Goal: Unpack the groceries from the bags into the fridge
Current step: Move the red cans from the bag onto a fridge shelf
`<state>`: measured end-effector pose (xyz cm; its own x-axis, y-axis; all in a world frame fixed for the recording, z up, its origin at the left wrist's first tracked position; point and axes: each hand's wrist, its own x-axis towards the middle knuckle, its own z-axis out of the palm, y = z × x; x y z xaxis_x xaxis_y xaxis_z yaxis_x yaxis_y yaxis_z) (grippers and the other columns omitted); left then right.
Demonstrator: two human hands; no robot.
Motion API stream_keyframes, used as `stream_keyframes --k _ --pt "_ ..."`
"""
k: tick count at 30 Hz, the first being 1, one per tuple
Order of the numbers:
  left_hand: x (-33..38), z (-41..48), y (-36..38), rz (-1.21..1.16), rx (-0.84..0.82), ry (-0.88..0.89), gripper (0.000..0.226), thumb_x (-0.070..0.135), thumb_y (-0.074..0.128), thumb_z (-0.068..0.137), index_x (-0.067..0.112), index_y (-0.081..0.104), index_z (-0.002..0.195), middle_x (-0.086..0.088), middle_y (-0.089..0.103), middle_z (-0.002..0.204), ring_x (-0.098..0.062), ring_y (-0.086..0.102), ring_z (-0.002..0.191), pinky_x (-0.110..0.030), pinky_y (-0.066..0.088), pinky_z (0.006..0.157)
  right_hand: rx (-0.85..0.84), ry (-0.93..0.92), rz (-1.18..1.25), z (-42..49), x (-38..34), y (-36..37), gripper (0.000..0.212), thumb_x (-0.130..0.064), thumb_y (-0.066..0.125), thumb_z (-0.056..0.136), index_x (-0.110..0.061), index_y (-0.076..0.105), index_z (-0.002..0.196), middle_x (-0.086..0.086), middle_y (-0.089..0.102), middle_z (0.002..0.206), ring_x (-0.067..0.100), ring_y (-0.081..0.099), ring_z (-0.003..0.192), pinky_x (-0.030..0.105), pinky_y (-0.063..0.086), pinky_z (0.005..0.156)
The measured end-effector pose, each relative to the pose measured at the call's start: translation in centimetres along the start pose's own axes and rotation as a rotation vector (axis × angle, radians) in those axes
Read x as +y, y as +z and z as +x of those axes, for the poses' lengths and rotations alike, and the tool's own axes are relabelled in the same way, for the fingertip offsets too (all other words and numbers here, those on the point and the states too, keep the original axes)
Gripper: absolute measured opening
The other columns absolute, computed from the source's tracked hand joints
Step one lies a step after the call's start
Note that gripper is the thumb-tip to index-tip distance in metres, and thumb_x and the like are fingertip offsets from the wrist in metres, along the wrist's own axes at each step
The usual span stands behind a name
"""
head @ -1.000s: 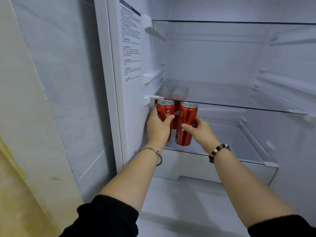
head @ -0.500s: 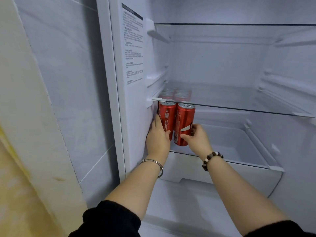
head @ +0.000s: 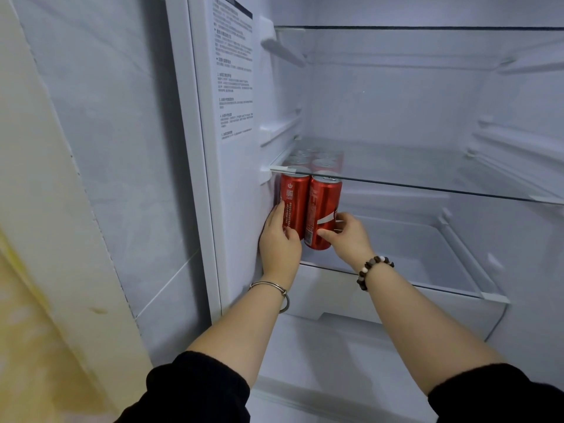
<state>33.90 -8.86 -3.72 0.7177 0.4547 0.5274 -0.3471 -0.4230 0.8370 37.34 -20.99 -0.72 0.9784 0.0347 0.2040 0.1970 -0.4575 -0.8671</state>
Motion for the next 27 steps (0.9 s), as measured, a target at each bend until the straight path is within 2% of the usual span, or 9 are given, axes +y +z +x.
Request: stream_keyframes --k 4,9,16,21,27 --pt "-0.1 0.0 0.3 -0.016 0.016 -0.066 0.057 -0.005 0.043 0.087 0.016 0.045 0.14 -0.002 0.053 0.136 -0.015 0.051 0.122 -0.024 0.041 0.103 0.004 -0.011 0.004 0.4 0.1 0.4 0.048 -0.017 0.068 0.085 -0.008 0.049 0.129 0.01 0.059 0.126 0.024 0.056 0.115 0.034 0.046 0.093" --pt "-0.4 -0.2 0.4 -0.022 0.001 -0.03 0.058 -0.007 0.043 0.088 0.016 0.043 0.14 0.001 0.051 0.137 -0.009 0.048 0.122 -0.016 0.037 0.1 0.026 -0.022 0.007 1.1 0.3 0.9 0.049 -0.017 0.069 0.084 -0.007 0.05 0.128 0.01 0.06 0.125 0.024 0.057 0.114 0.032 0.046 0.091" --pt "-0.7 0.1 0.7 -0.032 0.01 -0.053 0.061 -0.008 0.042 0.086 0.018 0.043 0.141 0.002 0.05 0.139 -0.012 0.049 0.125 -0.027 0.041 0.105 0.044 -0.034 -0.011 1.7 0.4 0.9 0.047 -0.018 0.07 0.084 -0.007 0.051 0.126 0.009 0.06 0.124 0.023 0.058 0.113 0.028 0.045 0.088" --pt "-0.4 0.0 0.8 -0.034 0.015 -0.053 0.06 -0.005 0.044 0.087 0.02 0.043 0.141 0.004 0.052 0.136 -0.009 0.051 0.12 -0.022 0.042 0.101 0.04 -0.041 -0.005 1.8 0.5 0.9 0.046 -0.018 0.07 0.084 -0.008 0.052 0.124 0.008 0.061 0.123 0.022 0.058 0.112 0.027 0.045 0.088" --pt "-0.2 -0.3 1.1 -0.056 0.045 -0.134 0.054 0.003 0.051 0.087 0.02 0.046 0.138 0.002 0.056 0.132 -0.011 0.054 0.118 -0.034 0.046 0.102 0.03 -0.01 0.06 0.7 1.0 1.1 0.054 -0.02 0.068 0.086 -0.009 0.045 0.134 0.008 0.056 0.131 0.02 0.053 0.12 0.029 0.043 0.096"
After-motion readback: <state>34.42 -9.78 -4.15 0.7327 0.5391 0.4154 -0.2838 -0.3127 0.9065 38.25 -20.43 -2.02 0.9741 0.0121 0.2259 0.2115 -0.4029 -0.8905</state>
